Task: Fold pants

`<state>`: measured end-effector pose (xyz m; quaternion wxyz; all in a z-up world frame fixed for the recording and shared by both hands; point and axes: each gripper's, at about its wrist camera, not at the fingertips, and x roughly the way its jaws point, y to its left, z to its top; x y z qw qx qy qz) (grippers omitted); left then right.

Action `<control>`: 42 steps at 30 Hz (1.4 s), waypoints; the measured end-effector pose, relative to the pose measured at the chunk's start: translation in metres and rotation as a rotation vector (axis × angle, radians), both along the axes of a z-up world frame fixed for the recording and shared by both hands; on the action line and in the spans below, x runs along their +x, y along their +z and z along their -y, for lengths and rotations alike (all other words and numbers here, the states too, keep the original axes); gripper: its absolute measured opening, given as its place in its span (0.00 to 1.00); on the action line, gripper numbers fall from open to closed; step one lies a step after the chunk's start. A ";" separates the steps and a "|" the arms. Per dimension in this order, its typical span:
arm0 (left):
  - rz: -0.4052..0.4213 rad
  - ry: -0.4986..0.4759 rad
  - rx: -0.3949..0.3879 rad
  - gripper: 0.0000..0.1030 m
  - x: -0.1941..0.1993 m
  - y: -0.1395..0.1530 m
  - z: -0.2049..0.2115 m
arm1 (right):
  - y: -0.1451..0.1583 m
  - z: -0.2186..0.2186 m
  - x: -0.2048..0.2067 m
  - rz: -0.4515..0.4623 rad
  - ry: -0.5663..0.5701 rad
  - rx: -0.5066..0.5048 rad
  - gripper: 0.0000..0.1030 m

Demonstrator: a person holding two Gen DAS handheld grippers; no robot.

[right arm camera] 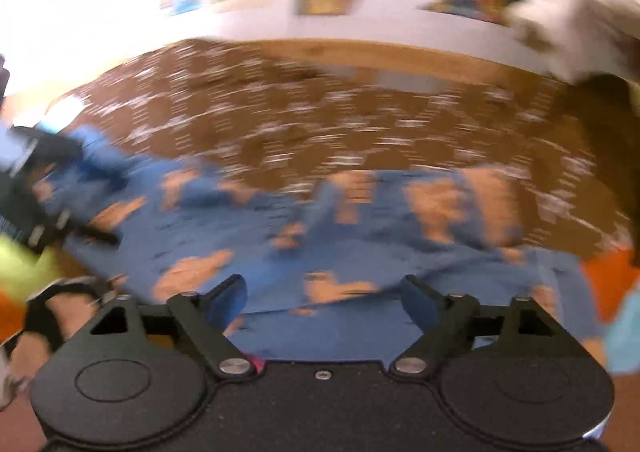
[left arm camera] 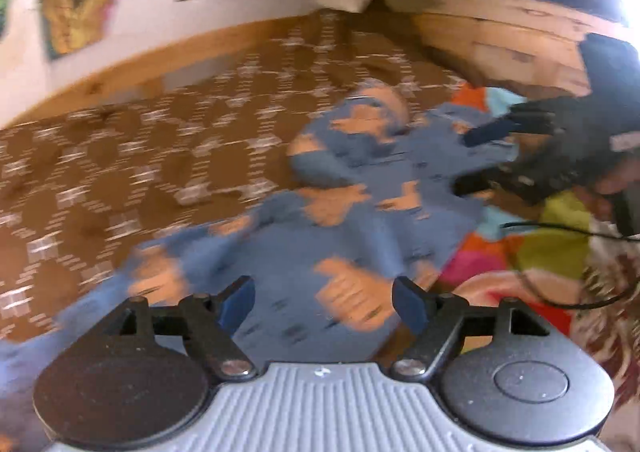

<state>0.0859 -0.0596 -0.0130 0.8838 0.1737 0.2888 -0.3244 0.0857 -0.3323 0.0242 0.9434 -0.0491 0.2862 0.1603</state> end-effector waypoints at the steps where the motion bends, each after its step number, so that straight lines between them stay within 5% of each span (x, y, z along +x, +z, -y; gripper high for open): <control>1: -0.005 -0.032 -0.007 0.78 0.001 -0.002 0.011 | 0.000 0.008 0.003 -0.009 -0.025 0.024 0.85; 6: 0.042 -0.125 -0.020 0.88 0.001 -0.007 0.063 | -0.007 0.039 0.020 -0.052 -0.113 0.182 0.98; 13: 0.016 -0.192 0.071 0.92 0.016 -0.032 0.087 | -0.008 0.062 0.039 -0.097 -0.096 0.308 0.99; 17: -0.024 -0.168 0.009 0.91 0.021 -0.032 0.082 | 0.001 0.087 0.065 -0.125 -0.105 0.432 0.99; 22: -0.033 -0.145 -0.036 0.68 0.028 -0.027 0.085 | 0.013 0.094 0.107 -0.171 -0.117 0.459 0.87; 29: -0.029 -0.147 0.025 0.51 0.031 -0.033 0.096 | 0.001 0.095 0.147 -0.347 -0.278 0.302 0.56; 34: -0.004 -0.151 0.097 0.38 0.026 -0.038 0.100 | -0.005 0.104 0.158 -0.363 -0.312 0.398 0.57; 38: 0.000 -0.157 0.130 0.14 0.024 -0.042 0.105 | -0.010 0.106 0.161 -0.349 -0.371 0.455 0.57; 42: -0.010 -0.147 0.121 0.08 0.026 -0.041 0.107 | -0.012 0.101 0.163 -0.338 -0.429 0.454 0.37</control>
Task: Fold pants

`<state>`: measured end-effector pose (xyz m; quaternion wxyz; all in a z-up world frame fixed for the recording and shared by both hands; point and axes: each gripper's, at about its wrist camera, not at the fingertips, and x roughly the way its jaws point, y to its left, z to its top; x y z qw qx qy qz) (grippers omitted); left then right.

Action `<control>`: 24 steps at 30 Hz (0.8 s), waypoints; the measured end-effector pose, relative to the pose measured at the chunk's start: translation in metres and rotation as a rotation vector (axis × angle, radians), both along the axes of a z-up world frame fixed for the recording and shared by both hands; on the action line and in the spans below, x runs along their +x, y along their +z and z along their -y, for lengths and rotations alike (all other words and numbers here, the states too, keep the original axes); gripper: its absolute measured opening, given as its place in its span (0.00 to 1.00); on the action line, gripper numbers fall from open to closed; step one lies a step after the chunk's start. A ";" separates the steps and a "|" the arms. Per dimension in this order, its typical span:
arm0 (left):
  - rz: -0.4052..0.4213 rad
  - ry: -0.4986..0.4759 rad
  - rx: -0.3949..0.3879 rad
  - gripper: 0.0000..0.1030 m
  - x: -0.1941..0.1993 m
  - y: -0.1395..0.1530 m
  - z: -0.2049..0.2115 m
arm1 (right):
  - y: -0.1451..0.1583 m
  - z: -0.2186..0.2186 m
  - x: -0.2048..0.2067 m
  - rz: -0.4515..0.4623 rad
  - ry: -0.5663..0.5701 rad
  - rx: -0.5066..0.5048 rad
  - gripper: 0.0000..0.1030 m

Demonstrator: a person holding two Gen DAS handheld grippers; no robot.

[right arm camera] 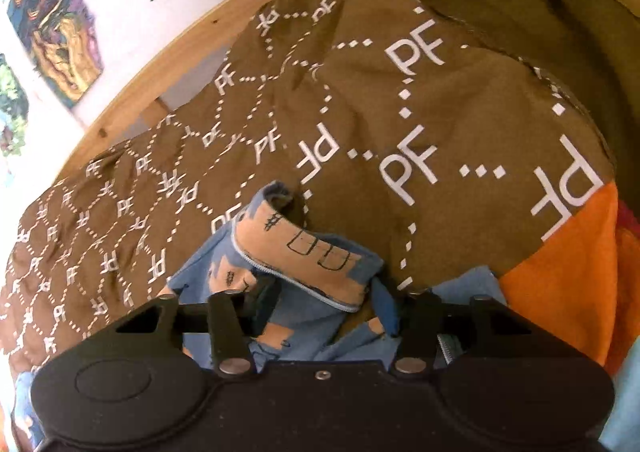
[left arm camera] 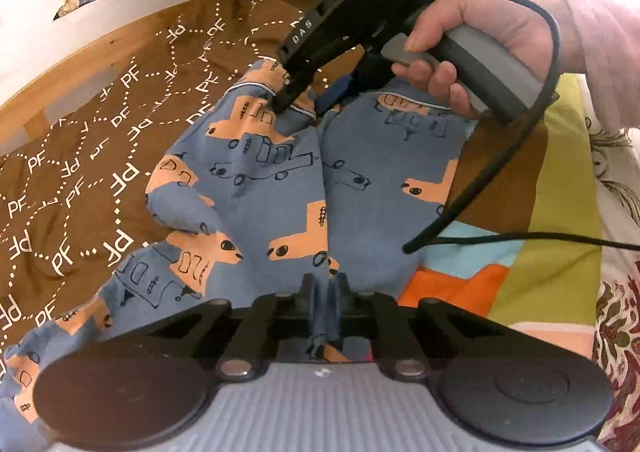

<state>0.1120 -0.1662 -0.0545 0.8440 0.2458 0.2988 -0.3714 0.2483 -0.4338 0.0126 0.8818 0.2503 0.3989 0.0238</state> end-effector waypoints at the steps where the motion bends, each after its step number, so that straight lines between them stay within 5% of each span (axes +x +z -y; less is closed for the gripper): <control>1: -0.005 0.004 -0.005 0.07 0.001 0.000 0.000 | -0.001 0.001 0.001 -0.002 -0.015 0.006 0.24; 4: -0.021 0.021 -0.027 0.05 0.003 0.001 -0.003 | -0.001 0.009 -0.002 0.010 -0.052 0.040 0.08; 15: 0.004 0.001 -0.100 0.01 -0.012 0.017 -0.009 | 0.070 0.015 -0.085 0.239 -0.059 -0.119 0.04; 24: -0.017 -0.056 -0.031 0.01 -0.022 -0.001 0.003 | 0.031 0.026 -0.143 0.110 -0.197 -0.215 0.04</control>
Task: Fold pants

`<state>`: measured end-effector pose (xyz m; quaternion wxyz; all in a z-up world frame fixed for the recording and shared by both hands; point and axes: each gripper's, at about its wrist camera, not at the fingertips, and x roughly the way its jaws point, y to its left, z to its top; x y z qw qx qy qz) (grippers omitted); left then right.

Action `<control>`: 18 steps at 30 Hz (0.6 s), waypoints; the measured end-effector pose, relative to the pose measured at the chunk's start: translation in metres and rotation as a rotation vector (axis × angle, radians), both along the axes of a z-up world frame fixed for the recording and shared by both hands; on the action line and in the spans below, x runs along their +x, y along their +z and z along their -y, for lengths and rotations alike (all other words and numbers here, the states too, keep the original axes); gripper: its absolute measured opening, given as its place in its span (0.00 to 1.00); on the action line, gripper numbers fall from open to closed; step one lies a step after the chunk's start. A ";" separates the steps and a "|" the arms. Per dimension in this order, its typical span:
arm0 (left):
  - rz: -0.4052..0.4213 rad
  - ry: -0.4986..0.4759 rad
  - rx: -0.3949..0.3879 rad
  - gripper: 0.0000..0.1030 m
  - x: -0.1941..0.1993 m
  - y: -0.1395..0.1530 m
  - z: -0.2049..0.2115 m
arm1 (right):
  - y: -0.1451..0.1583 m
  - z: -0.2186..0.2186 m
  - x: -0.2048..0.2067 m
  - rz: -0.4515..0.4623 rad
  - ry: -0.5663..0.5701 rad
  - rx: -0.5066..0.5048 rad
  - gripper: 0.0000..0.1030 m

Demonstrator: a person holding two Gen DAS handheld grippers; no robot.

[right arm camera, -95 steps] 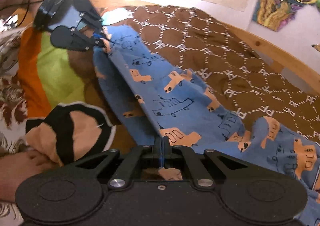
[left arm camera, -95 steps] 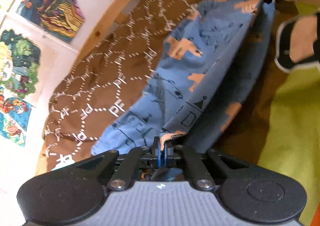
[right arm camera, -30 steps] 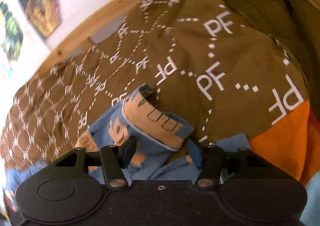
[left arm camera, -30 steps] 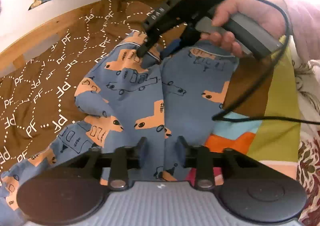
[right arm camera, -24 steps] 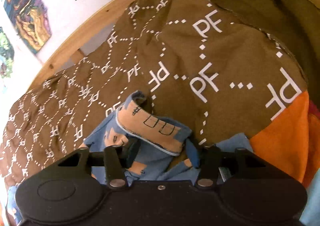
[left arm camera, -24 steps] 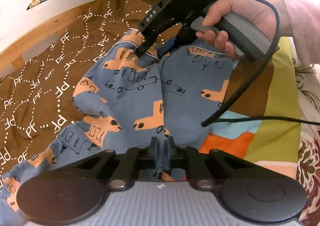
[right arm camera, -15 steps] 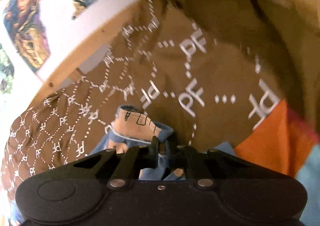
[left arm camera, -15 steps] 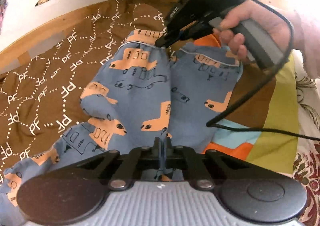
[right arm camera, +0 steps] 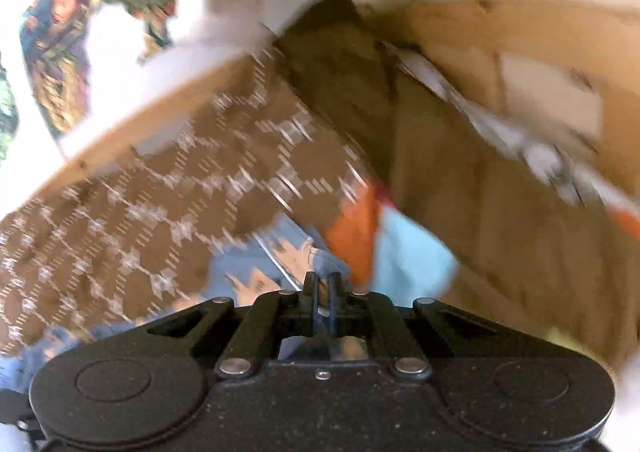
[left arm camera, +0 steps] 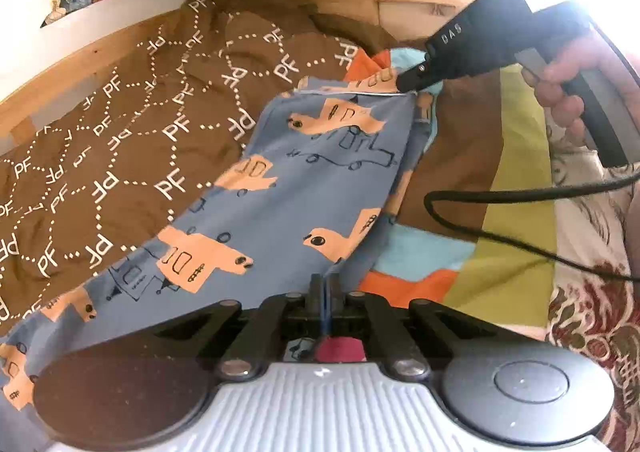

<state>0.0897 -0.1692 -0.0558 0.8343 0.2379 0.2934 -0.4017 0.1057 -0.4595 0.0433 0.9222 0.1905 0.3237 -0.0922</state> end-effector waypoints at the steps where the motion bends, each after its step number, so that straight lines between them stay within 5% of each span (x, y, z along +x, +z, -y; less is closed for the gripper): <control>1: 0.002 -0.001 0.005 0.01 0.000 -0.002 0.000 | -0.004 -0.001 -0.002 -0.002 -0.008 -0.003 0.04; 13: -0.030 0.003 -0.001 0.02 0.009 -0.009 -0.006 | -0.012 -0.025 -0.022 -0.034 0.020 -0.129 0.09; 14: -0.043 0.007 -0.011 0.05 0.010 -0.008 -0.007 | -0.008 -0.025 -0.023 -0.027 0.029 -0.146 0.12; 16: -0.069 0.017 -0.051 0.17 0.011 -0.004 -0.014 | 0.002 -0.027 -0.022 0.002 0.050 -0.202 0.33; 18: -0.079 0.030 -0.093 0.52 0.010 0.001 -0.022 | 0.014 -0.028 -0.013 0.040 0.088 -0.267 0.50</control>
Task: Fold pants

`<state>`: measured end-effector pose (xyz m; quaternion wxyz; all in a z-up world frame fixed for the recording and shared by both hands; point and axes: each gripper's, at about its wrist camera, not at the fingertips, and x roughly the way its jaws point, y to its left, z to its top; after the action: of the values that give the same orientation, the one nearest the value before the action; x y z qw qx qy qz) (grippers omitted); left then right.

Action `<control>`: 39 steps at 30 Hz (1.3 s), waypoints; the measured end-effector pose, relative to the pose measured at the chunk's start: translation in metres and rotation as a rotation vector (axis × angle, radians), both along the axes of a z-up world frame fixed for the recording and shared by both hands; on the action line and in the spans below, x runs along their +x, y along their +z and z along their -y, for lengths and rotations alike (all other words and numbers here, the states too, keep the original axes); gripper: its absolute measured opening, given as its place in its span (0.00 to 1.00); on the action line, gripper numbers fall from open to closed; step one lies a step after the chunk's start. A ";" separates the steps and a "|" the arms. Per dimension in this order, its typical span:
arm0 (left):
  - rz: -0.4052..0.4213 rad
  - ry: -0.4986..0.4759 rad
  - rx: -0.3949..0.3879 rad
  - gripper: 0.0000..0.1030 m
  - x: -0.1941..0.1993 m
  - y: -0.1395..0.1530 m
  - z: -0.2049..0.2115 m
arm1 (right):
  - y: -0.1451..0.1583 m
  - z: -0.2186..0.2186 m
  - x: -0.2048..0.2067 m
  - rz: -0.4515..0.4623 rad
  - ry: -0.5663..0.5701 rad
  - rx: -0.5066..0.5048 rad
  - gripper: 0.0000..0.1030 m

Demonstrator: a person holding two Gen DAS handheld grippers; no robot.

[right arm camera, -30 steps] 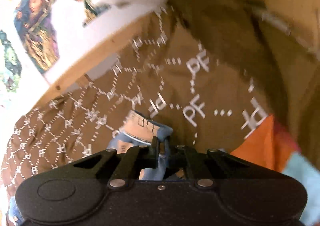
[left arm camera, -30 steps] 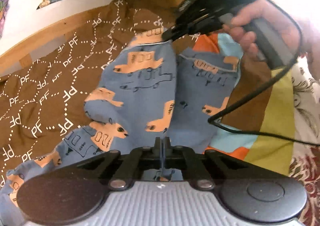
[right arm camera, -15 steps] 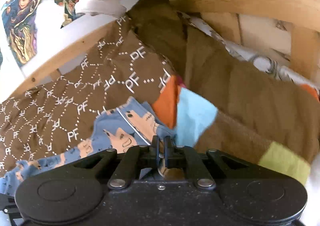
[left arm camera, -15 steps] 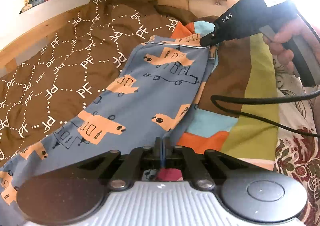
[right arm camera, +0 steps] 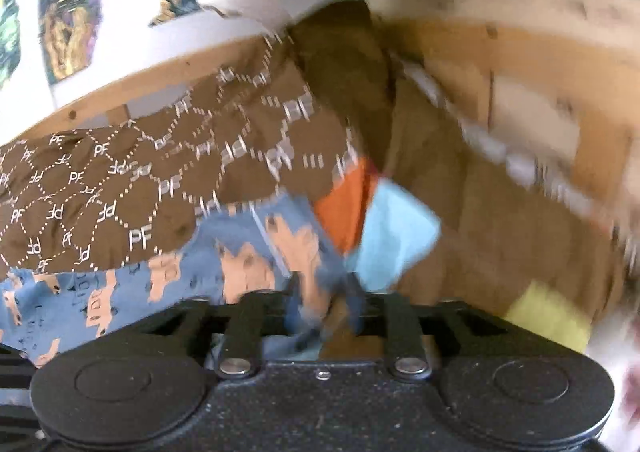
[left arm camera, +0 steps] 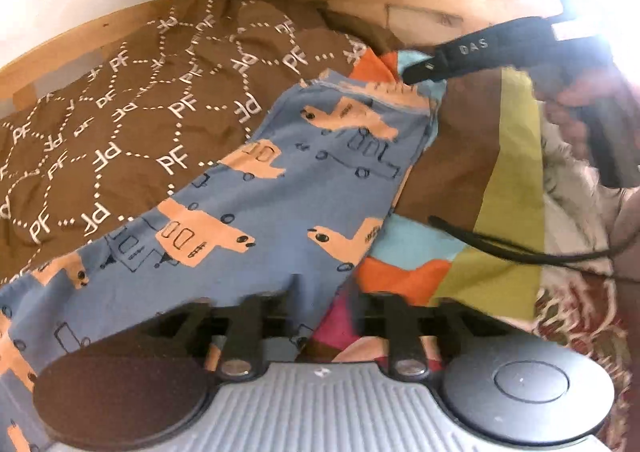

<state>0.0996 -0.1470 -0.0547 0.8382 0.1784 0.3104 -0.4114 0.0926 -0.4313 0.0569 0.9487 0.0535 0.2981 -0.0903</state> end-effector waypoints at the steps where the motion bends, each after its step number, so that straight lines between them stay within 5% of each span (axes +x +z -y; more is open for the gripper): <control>1: 0.008 0.012 -0.017 0.57 -0.002 0.003 -0.004 | 0.005 0.001 0.008 0.010 0.029 -0.014 0.52; 5: 0.031 0.077 -0.047 0.64 0.000 0.010 -0.017 | 0.007 0.000 0.054 -0.020 0.164 -0.011 0.50; 11: 0.009 0.189 -0.024 0.65 0.017 0.005 -0.032 | -0.008 0.002 0.110 -0.139 0.221 -0.001 0.32; 13: -0.006 0.207 -0.025 0.66 0.020 0.003 -0.036 | -0.011 0.003 0.115 -0.154 0.232 0.011 0.10; 15: -0.009 0.218 -0.020 0.68 0.022 0.002 -0.039 | -0.010 -0.001 0.114 -0.157 0.252 -0.020 0.05; 21: -0.005 0.233 0.002 0.71 0.023 -0.002 -0.041 | 0.002 0.002 0.098 -0.100 0.162 -0.057 0.03; 23: -0.006 0.235 0.002 0.71 0.023 -0.002 -0.044 | -0.005 -0.002 0.100 -0.128 0.177 -0.094 0.07; 25: -0.005 0.243 -0.013 0.71 0.023 0.004 -0.050 | -0.012 -0.007 0.102 -0.161 0.181 -0.128 0.26; 27: 0.011 0.253 -0.046 0.71 0.024 0.014 -0.063 | -0.009 -0.011 0.097 -0.125 0.148 -0.140 0.56; 34: 0.123 0.429 -0.011 0.72 0.069 0.050 -0.123 | -0.003 -0.061 0.073 0.035 0.210 -0.081 0.74; 39: 0.023 0.420 0.091 0.71 0.127 0.053 -0.153 | -0.028 -0.106 0.066 0.007 0.350 0.025 0.79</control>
<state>0.2268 0.0057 -0.0017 0.9000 0.1520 0.3495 -0.2114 0.1585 -0.3248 0.0285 0.9502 0.0130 0.3009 0.0800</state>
